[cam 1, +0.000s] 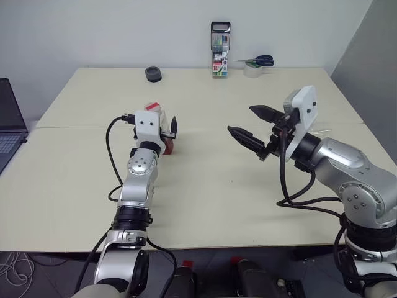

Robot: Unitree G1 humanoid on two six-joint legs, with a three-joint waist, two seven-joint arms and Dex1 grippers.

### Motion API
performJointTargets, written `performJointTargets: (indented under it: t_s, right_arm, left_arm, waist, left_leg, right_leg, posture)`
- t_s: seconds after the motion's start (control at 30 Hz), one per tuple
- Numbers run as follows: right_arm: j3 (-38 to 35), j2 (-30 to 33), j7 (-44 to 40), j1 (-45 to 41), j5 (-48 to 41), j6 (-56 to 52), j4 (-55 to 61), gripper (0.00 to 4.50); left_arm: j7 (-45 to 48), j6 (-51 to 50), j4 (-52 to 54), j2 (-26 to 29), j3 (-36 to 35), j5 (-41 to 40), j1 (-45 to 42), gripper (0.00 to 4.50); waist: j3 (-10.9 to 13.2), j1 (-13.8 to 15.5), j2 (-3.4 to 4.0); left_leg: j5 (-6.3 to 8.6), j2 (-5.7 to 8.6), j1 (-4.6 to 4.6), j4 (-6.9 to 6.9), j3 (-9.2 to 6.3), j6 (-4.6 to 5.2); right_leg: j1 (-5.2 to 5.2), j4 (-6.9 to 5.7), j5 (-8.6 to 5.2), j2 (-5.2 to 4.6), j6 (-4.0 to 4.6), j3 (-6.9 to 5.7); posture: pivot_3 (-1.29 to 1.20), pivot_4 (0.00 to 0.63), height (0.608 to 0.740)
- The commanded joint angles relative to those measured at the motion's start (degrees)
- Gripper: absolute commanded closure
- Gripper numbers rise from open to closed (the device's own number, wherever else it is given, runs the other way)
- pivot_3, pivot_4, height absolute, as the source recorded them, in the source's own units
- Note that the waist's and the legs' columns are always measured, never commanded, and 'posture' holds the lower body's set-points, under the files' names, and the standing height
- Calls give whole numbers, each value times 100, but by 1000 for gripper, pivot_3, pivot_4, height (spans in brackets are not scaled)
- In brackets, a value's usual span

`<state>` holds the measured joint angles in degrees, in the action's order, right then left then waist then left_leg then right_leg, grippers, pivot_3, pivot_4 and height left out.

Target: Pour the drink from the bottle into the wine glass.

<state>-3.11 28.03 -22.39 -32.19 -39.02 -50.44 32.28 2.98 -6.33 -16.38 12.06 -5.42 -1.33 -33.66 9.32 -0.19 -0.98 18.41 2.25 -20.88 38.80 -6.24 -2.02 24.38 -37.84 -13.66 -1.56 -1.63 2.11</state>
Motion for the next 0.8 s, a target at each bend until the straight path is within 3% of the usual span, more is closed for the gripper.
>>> performJointTargets:
  t_s: [0.03, 0.17, 0.2, 0.5, 0.8]
  right_arm:
    - [-47, -11, 12, -41, -1, 109, 163, 0]
    - [-37, -27, 27, -62, -7, 101, 165, 0]
    - [-37, -29, 29, -69, -5, 101, 160, 0]
    - [-40, -36, 51, -73, 6, 104, 150, 0]
    - [-43, -5, -5, -94, 36, 131, 95, 0]
  left_arm:
    - [-5, 31, 150, 36, -47, 4, 6, 12]
    - [11, 17, 147, 15, -75, -51, -4, 12]
    - [16, 19, 149, 11, -85, -69, -6, 196]
    - [36, 29, 184, 29, -104, -110, 21, 2621]
    - [409, -214, 334, 125, 163, -85, -106, 2735]
  waist:
    - [0, 0, 0]
    - [0, 0, 0]
    - [0, 0, 0]
    - [0, -4, 0]
    - [0, -5, 0]
  left_leg:
    - [0, 0, 0, 0, 0, 0]
    - [0, 0, 0, 0, 0, 0]
    - [0, 0, 0, 0, 0, 0]
    - [0, 0, 0, 0, 1, 0]
    - [0, 0, 1, 0, 1, 0]
  right_leg:
    - [0, 0, 0, 0, 0, 0]
    - [0, 0, 0, 0, 0, 0]
    - [0, 0, 0, 0, 0, 1]
    - [0, 0, 0, 0, 0, 0]
    - [0, 0, 0, 0, 0, 0]
  posture:
    - [0, 150, 740]
    - [0, 150, 740]
    - [0, 150, 740]
    - [0, 150, 740]
    - [0, 150, 740]
